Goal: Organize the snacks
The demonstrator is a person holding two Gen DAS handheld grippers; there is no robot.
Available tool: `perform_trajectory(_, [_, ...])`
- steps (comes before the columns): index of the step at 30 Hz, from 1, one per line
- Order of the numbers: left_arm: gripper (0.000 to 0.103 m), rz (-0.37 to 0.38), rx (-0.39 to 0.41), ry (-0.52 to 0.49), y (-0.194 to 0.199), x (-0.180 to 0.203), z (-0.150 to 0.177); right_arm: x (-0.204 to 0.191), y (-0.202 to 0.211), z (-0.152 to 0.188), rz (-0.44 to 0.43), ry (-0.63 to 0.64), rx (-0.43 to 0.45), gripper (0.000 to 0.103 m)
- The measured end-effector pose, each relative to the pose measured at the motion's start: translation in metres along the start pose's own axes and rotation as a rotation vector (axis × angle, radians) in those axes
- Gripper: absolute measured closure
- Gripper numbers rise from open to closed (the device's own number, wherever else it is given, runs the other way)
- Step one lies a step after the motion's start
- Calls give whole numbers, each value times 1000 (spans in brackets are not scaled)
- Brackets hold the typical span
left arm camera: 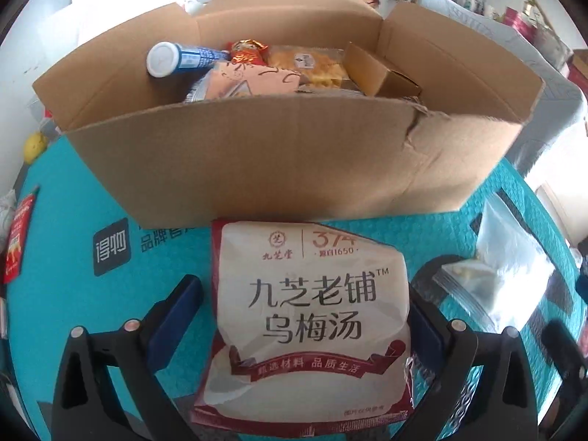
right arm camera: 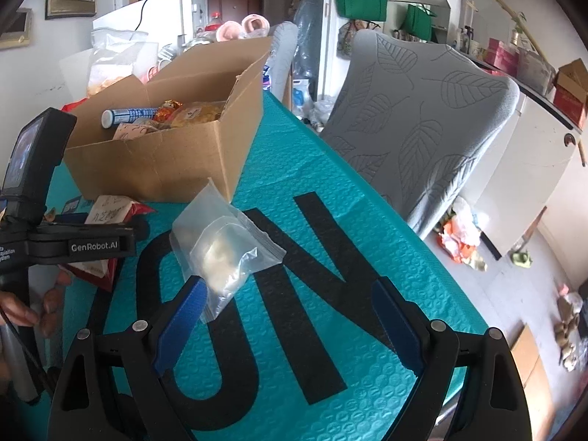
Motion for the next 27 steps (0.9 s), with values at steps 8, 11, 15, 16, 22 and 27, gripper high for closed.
perform_trajectory(8, [30, 29, 55, -7, 14, -18, 9, -11, -23, -13, -121, -88, -11, 11])
perform_trajectory(11, [30, 32, 69, -25, 18, -24, 18, -12, -36, -17, -131, -104, -31, 11])
perform_trajectory(15, [30, 38, 73, -33, 19, -29, 21, -12, -54, -18, -145, -133, -58, 11])
perform_trajectory(16, [30, 40, 76, -43, 19, -29, 22, -11, -61, -17, -155, -151, -73, 11])
perform_trajectory(22, [30, 48, 92, -49, 18, -29, 19, -9, -62, -19, -105, -148, -42, 38])
perform_trajectory(27, [30, 60, 108, -56, 16, -29, 18, -4, -55, -12, -108, -163, -21, 65])
Point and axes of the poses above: each gripper's, at about its wrist camera, not at the fingertips, and y roughly against the way its jaws point, x to its right, z to its underside, the point moved 8 cm from there along -y, roughly the way its jaws point, and after that the axes turned 13 degrees about -z, right-handed, at the moved point
